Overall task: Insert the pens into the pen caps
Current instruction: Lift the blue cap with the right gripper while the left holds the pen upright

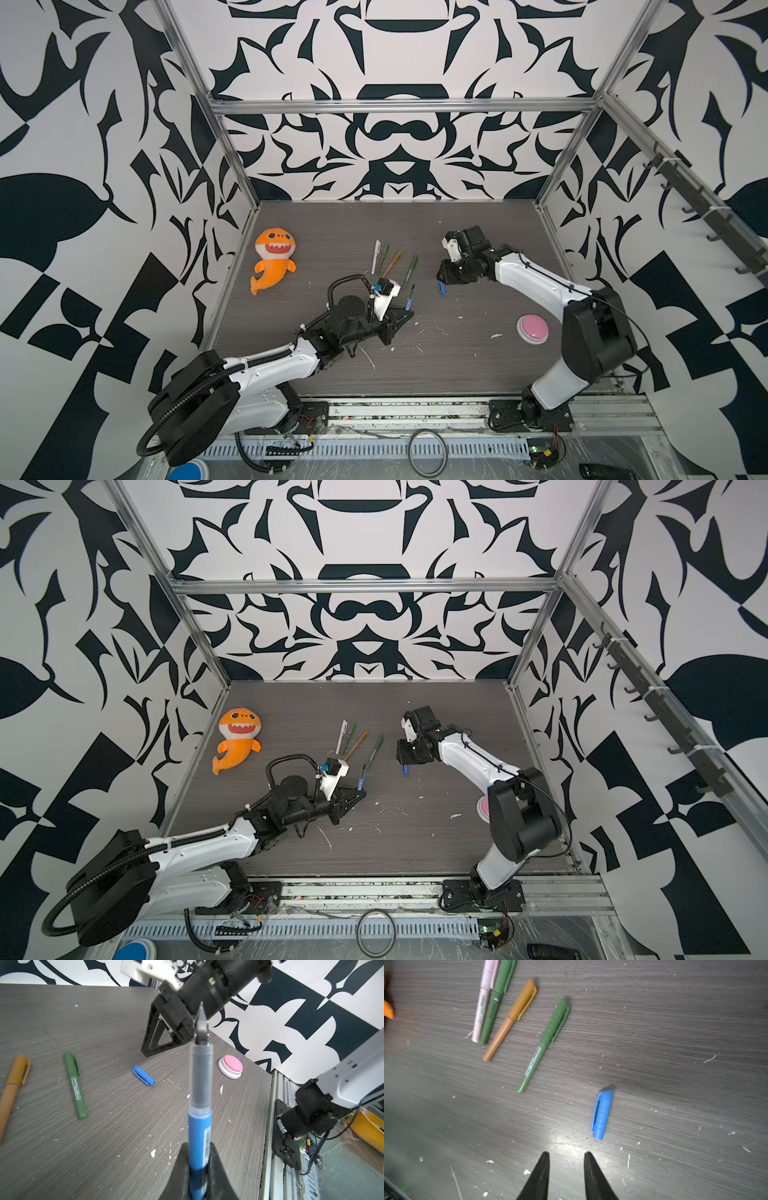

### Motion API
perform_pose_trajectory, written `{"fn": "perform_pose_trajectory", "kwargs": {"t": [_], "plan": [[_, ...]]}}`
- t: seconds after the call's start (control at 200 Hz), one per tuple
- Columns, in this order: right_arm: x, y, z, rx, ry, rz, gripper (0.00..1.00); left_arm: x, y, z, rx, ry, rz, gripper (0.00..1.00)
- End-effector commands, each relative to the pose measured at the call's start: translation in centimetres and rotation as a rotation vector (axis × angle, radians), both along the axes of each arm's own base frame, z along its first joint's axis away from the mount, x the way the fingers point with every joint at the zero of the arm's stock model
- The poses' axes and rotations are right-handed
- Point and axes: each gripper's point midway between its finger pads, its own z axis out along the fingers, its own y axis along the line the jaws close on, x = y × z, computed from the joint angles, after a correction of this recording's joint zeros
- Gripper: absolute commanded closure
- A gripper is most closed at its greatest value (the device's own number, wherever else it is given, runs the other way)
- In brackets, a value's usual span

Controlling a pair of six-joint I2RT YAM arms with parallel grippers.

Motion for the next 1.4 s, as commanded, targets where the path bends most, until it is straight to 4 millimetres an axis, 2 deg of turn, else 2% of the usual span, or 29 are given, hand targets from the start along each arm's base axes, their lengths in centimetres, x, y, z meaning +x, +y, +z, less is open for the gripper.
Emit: {"fn": "perform_pose_trajectory", "kwargs": {"t": [0.0, 0.1, 0.23, 0.495, 0.74, 1.165, 1.315, 1.39], "plan": [[1.5, -1.2, -0.5, -0.109, 0.007, 0.012, 0.68, -0.5, 0.3, 1.0, -0.041, -0.016, -0.008, 0.95], [1.9, -1.6, -2.2, -0.156, 0.045, 0.008, 0.69, -0.8, 0.5, 1.2, -0.046, -0.02, -0.01, 0.95], [1.9, -1.7, -3.5, -0.168, 0.07, -0.002, 0.69, -1.0, 0.9, 1.3, -0.05, -0.028, -0.007, 0.94], [2.1, -0.9, -5.5, -0.134, 0.11, -0.01, 0.74, -1.2, 0.7, 1.4, -0.056, -0.025, -0.022, 0.94], [2.4, -0.6, -6.5, -0.126, 0.127, -0.012, 0.75, -1.3, 0.8, 1.4, -0.065, -0.023, -0.021, 0.94], [2.5, -0.8, -7.3, -0.139, 0.133, -0.025, 0.81, -0.9, 0.7, 1.3, -0.053, -0.028, -0.012, 0.94], [2.5, -0.5, -6.3, -0.118, 0.106, -0.034, 0.81, -0.8, 0.7, 1.3, -0.049, -0.028, -0.006, 0.94], [2.6, -0.3, -5.0, -0.09, 0.068, -0.039, 0.82, -0.6, 0.7, 1.3, -0.047, -0.031, 0.002, 0.94]]}}
